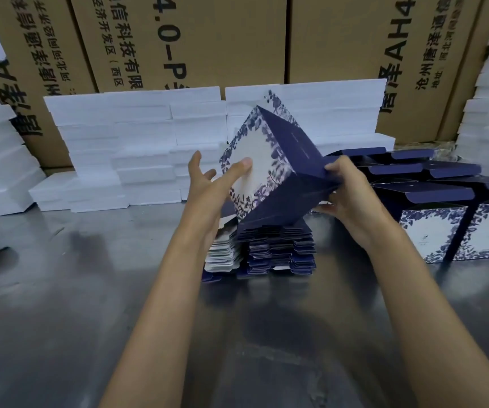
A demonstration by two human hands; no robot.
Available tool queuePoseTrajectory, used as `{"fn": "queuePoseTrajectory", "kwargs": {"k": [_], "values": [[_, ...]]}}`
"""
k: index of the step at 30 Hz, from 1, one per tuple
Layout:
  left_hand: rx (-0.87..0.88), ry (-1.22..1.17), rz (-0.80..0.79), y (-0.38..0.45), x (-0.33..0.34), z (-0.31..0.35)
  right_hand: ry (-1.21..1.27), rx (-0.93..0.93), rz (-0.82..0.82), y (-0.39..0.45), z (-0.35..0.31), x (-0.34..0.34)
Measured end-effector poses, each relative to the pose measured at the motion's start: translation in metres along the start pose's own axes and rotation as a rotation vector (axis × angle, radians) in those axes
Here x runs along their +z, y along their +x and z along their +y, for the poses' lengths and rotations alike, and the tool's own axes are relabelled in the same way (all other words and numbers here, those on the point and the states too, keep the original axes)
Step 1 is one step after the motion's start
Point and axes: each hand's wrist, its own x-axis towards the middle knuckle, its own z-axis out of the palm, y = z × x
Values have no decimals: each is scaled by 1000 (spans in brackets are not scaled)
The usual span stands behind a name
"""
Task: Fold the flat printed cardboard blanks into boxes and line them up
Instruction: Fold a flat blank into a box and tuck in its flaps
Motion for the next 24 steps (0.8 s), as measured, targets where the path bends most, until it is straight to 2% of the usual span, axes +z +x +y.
{"fn": "queuePoseTrajectory", "kwargs": {"k": [3,6,8,12,15,19,21,24], "values": [[72,-17,65,-21,-4,-2,-30,70,-31,-26,13,2],[154,-17,102,-52,-4,-6,-110,133,14,-43,18,5],[194,-63,66,-73,-5,-5,-125,178,65,-54,16,3],[241,-74,-15,-107,2,-3,-140,154,24,-80,27,-3],[210,46,32,-120,7,-8,-75,147,45,-94,40,3],[94,133,43,-129,4,-21,9,149,150,-102,59,11],[72,157,47,-134,3,-28,45,122,128,-108,62,9],[46,180,55,-138,0,-33,141,239,-23,-108,58,3]]}}
